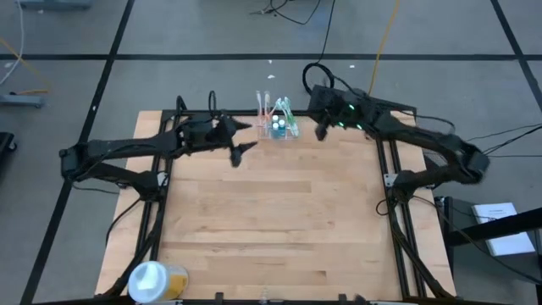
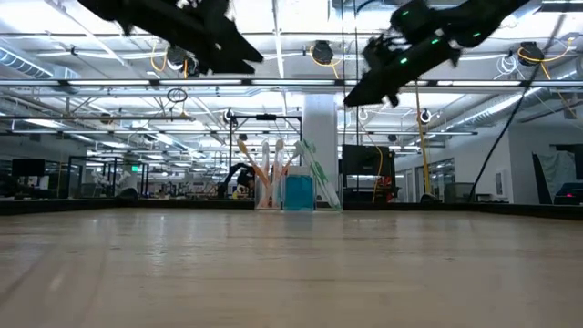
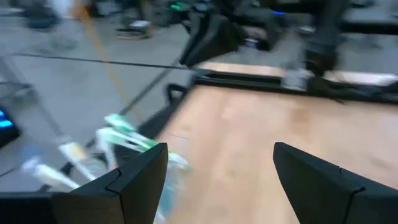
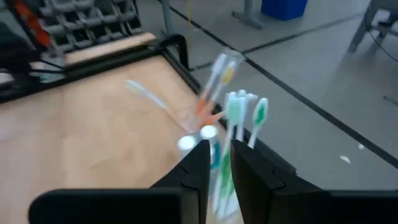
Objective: Pick & Place toothbrushing station
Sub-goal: Return to Home Position
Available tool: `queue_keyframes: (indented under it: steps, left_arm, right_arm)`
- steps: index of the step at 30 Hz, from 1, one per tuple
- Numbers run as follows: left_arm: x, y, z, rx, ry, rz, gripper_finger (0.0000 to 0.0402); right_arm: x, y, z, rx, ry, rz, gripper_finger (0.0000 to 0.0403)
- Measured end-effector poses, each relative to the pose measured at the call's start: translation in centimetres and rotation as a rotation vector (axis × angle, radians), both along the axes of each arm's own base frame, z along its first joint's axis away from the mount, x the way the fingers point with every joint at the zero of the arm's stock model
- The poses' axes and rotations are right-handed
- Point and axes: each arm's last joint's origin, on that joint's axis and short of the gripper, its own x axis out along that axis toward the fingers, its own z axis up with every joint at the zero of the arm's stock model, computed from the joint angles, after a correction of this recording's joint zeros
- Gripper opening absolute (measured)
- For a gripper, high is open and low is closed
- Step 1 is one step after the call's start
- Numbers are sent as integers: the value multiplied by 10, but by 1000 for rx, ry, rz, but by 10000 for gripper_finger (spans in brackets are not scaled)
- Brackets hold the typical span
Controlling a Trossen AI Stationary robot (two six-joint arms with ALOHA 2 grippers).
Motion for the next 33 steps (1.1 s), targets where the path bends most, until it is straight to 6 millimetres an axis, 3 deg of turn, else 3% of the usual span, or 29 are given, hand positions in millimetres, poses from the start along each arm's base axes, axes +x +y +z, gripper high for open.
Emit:
queue_keyframes:
  steps: [4,10,13,18,23,27,33]
  left_arm:
    - [-27,-27,9,-1,1,-104,296]
    - [-93,-63,1,28,-78,-174,296]
    - [-124,-72,-12,27,-123,-212,296]
    - [-155,-77,-49,2,-184,-216,296]
    - [-169,-79,-89,-66,-202,-191,296]
    - [-165,-80,-113,-75,-175,-195,296]
    - [-157,-82,-122,-55,-223,-202,296]
  right_arm:
    - [-33,37,-1,-8,-57,28,54]
    - [-89,86,0,-89,-216,72,54]
    - [-112,104,-4,-133,-295,95,54]
    - [-140,123,-14,-187,-370,115,55]
    - [-159,134,-28,-194,-398,104,55]
    - [-168,139,-41,-182,-433,82,55]
    - [-167,136,-57,-166,-322,16,55]
